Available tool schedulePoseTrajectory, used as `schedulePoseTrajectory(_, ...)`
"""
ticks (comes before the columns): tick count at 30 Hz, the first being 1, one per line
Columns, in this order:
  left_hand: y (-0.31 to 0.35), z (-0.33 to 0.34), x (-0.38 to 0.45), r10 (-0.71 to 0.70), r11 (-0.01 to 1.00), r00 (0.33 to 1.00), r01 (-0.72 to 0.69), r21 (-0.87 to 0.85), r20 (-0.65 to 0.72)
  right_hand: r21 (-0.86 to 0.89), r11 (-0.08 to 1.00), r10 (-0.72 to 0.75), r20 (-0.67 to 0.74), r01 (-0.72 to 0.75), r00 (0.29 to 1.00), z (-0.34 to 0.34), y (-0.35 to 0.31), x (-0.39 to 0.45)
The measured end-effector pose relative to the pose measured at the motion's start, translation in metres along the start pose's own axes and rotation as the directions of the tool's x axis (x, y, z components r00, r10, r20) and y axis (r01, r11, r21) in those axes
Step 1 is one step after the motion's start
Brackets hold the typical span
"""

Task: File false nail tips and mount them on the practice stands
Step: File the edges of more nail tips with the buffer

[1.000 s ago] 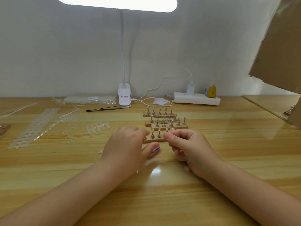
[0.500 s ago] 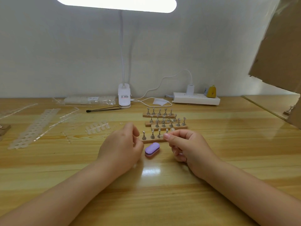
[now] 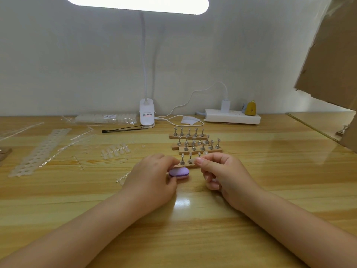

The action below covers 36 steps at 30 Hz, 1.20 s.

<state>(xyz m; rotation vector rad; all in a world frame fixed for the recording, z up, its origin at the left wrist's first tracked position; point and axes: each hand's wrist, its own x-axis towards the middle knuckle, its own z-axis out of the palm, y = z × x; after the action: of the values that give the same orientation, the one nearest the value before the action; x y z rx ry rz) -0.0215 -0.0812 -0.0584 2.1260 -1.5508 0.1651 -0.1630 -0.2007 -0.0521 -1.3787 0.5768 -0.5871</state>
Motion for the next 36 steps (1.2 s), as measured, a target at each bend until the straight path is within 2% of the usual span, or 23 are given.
schedulePoseTrajectory(10, -0.004, 0.005, 0.000, 0.092, 0.995, 0.995, -0.090, 0.051, -0.039, -0.015, 1.000, -0.004, 0.000, 0.004, 1.000, 0.000, 0.001, -0.001)
schedulePoseTrajectory(12, -0.006, 0.005, 0.000, 0.095, 0.995, 0.991, -0.092, 0.037, -0.092, -0.011, 1.000, -0.002, 0.004, 0.002, 1.000, 0.000, 0.001, -0.001)
schedulePoseTrajectory(15, -0.004, 0.004, 0.001, 0.108, 0.991, 0.964, -0.123, -0.046, -0.245, 0.014, 1.000, 0.000, 0.011, -0.001, 1.000, -0.001, 0.000, 0.000)
schedulePoseTrajectory(19, 0.009, -0.001, -0.001, 0.144, 0.949, 0.914, -0.237, -0.210, -0.380, 0.108, 0.994, 0.008, 0.099, -0.018, 0.995, 0.000, -0.003, 0.000)
schedulePoseTrajectory(25, 0.016, -0.002, -0.004, 0.458, 0.856, 0.775, -0.516, -0.018, -0.436, 0.137, 0.986, 0.047, 0.285, -0.090, 0.957, 0.002, -0.005, -0.005)
schedulePoseTrajectory(27, 0.012, -0.003, -0.002, 0.517, 0.837, 0.741, -0.544, 0.068, -0.428, 0.139, 0.983, 0.074, 0.306, -0.121, 0.949, 0.002, -0.007, -0.004)
schedulePoseTrajectory(31, 0.006, -0.006, 0.000, 0.481, 0.870, 0.761, -0.474, 0.133, -0.435, 0.222, 0.960, 0.102, 0.294, -0.171, 0.950, -0.001, -0.006, 0.000)
schedulePoseTrajectory(34, 0.012, 0.000, -0.001, 0.560, 0.809, 0.683, -0.574, 0.130, -0.469, 0.188, 0.972, 0.076, 0.326, -0.144, 0.942, -0.001, -0.003, 0.000)
schedulePoseTrajectory(36, 0.014, 0.004, -0.002, 0.665, 0.736, 0.619, -0.639, 0.224, -0.418, 0.129, 0.984, 0.065, 0.373, -0.122, 0.925, -0.002, -0.002, 0.000)
